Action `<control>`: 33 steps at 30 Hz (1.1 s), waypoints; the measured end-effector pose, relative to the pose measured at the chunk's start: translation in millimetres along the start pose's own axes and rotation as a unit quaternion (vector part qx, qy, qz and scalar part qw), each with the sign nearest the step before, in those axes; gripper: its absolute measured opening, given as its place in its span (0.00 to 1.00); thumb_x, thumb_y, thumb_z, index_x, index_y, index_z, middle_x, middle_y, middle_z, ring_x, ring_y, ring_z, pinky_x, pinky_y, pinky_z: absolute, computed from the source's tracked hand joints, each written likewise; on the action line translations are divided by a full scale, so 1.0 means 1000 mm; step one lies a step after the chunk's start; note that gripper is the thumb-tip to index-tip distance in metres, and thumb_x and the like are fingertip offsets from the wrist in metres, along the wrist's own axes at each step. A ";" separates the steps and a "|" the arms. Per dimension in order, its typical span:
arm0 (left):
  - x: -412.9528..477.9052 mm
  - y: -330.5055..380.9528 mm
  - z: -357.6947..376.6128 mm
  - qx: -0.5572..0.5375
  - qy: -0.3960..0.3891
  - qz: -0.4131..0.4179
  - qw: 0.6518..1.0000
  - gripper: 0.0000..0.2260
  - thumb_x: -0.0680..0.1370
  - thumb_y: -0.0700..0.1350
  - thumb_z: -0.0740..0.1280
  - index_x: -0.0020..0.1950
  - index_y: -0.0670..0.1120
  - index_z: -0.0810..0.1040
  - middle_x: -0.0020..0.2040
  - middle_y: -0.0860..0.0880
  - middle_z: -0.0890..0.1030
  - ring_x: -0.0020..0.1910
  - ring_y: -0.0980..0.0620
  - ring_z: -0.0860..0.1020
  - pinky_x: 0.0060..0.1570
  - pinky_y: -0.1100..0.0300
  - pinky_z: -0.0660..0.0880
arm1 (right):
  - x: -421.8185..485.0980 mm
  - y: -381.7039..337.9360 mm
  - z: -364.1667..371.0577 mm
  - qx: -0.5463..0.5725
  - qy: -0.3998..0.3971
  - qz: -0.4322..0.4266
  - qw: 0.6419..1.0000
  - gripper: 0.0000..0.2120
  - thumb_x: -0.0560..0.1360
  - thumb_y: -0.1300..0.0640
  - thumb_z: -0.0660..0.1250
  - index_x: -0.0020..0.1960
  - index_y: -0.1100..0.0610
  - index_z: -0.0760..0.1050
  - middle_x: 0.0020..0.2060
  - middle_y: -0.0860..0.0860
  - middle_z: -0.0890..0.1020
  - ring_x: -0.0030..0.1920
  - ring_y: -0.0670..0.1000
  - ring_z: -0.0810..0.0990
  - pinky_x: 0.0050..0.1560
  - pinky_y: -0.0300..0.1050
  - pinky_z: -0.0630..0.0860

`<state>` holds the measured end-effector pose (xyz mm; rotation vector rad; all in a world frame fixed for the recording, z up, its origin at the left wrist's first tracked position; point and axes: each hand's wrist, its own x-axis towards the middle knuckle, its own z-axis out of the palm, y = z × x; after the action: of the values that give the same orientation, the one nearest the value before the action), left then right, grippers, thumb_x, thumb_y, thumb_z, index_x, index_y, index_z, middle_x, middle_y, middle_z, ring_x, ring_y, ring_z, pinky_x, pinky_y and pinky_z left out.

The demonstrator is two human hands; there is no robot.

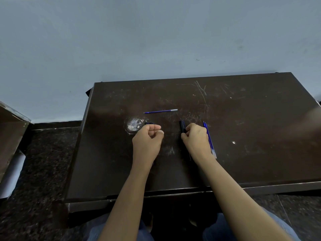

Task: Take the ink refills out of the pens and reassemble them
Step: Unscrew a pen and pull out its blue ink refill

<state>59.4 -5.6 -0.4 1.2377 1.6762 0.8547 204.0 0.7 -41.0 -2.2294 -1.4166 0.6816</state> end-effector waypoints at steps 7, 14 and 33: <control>0.001 0.000 -0.002 -0.002 0.018 0.001 1.000 0.06 0.76 0.40 0.68 0.52 0.47 0.80 0.41 0.57 0.78 0.38 0.62 0.77 0.32 0.78 0.71 | 0.000 0.001 -0.001 -0.008 0.011 -0.008 1.000 0.09 0.75 0.59 0.65 0.51 0.63 0.75 0.45 0.58 0.81 0.44 0.58 0.81 0.45 0.56 0.80; 0.003 -0.002 -0.008 0.029 0.060 0.006 0.998 0.07 0.77 0.39 0.65 0.52 0.45 0.79 0.44 0.52 0.80 0.36 0.63 0.75 0.32 0.82 0.67 | -0.015 -0.028 0.006 -0.018 0.035 -0.080 0.996 0.11 0.75 0.54 0.66 0.54 0.57 0.76 0.49 0.54 0.81 0.49 0.56 0.80 0.49 0.56 0.79; 0.012 -0.010 -0.019 0.062 0.055 -0.021 0.996 0.10 0.77 0.37 0.63 0.56 0.45 0.78 0.49 0.49 0.80 0.41 0.60 0.74 0.32 0.76 0.70 | -0.038 -0.052 0.038 -0.083 -0.094 -0.052 0.991 0.10 0.72 0.58 0.66 0.51 0.62 0.74 0.49 0.59 0.80 0.50 0.62 0.80 0.46 0.51 0.77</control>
<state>37.0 2.2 -4.6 1.2537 1.8615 0.8161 130.4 -10.4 -34.6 -2.2443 -1.7276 0.7817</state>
